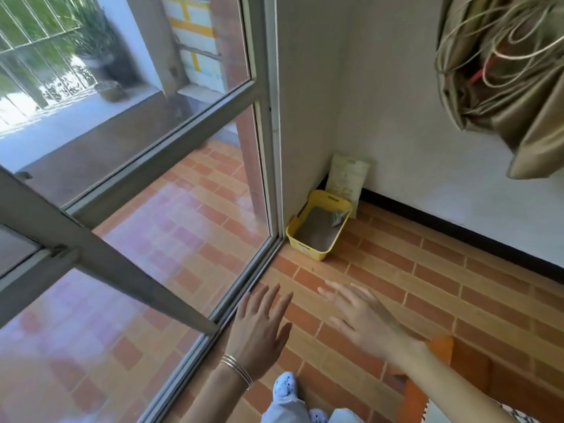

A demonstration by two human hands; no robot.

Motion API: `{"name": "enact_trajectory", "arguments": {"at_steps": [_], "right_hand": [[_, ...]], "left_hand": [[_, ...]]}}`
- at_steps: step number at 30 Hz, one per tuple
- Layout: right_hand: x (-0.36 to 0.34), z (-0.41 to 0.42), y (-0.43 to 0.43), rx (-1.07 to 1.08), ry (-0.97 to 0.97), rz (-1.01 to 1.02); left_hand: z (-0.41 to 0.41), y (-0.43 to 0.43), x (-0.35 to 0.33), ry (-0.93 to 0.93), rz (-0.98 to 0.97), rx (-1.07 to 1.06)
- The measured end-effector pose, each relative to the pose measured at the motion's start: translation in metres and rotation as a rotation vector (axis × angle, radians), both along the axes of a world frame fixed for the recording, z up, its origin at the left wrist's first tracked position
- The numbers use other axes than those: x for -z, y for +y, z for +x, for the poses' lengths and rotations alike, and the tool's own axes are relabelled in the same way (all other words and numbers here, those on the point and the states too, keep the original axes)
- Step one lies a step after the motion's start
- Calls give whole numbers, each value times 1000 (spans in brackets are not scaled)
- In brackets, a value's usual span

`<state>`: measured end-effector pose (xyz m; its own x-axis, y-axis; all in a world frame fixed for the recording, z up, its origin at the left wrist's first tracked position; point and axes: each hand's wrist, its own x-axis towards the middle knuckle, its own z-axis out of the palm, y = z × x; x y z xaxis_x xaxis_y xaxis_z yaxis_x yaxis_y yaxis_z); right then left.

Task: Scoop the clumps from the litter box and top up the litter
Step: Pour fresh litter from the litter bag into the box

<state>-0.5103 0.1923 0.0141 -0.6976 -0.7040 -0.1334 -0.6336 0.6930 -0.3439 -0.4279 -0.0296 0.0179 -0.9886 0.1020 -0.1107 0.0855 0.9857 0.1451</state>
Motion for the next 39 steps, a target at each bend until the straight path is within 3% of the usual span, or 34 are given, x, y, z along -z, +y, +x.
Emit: {"name": "enact_trajectory", "arguments": {"at_steps": [15, 24, 39], "right_hand": [[-22, -73, -14, 223, 55, -17], [-12, -139, 44, 296, 13, -5], [-1, -340, 174, 209, -19, 5]], "left_hand": [[-125, -21, -1, -9, 17, 238], [-208, 33, 24, -37, 30, 253], [-384, 182, 18, 7, 97, 169]]}}
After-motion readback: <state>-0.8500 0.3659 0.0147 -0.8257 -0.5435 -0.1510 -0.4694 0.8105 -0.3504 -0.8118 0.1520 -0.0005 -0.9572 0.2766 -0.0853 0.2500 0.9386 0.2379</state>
